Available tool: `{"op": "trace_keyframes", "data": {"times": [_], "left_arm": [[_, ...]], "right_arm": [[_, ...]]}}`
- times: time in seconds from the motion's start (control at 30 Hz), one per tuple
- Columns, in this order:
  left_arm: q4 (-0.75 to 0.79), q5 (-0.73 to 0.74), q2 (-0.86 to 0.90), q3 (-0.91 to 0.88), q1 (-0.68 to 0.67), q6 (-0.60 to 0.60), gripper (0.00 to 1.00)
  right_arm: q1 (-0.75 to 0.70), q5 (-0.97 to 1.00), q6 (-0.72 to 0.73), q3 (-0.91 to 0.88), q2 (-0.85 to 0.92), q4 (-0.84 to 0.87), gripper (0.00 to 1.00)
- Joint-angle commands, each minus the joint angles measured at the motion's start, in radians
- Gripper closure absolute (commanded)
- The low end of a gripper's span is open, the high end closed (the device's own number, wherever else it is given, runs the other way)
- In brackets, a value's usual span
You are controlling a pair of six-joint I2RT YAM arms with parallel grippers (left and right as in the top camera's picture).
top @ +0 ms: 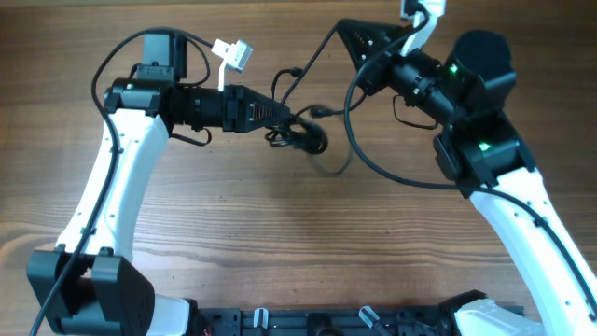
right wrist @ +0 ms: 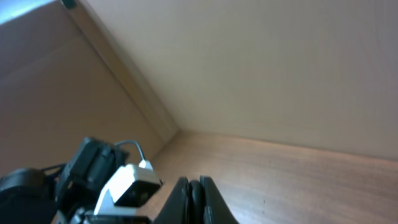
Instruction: Untangle cables
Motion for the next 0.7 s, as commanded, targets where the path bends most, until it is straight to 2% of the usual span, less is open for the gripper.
{"op": "trace_keyframes", "data": {"times": [0.0, 0.17, 0.33, 0.47, 0.6, 0.63, 0.67], "left_arm": [[-0.060, -0.215, 0.002, -0.031, 0.016, 0.005, 0.96], [-0.085, -0.210, 0.002, -0.031, 0.016, 0.005, 0.96], [-0.136, -0.193, 0.002, -0.031, 0.016, 0.005, 0.96], [-0.146, -0.195, 0.002, -0.031, 0.016, 0.006, 0.96], [-0.143, -0.260, 0.002, -0.031, 0.016, 0.005, 0.96], [-0.143, -0.293, 0.002, -0.031, 0.016, 0.005, 0.91], [-0.143, -0.315, 0.002, -0.031, 0.016, 0.005, 0.76]], "right_arm": [[-0.052, 0.318, 0.017, 0.053, -0.133, 0.097, 0.96], [-0.052, 0.347, 0.012, 0.053, -0.113, -0.045, 0.96], [-0.052, 0.369, -0.039, 0.053, 0.013, -0.193, 0.96], [-0.052, 0.317, -0.039, 0.053, 0.072, -0.269, 0.96], [-0.052, 0.273, -0.039, 0.053, 0.076, -0.407, 0.96], [-0.051, 0.270, -0.039, 0.053, 0.076, -0.454, 0.96], [-0.051, 0.270, -0.039, 0.052, 0.077, -0.502, 0.96]]}}
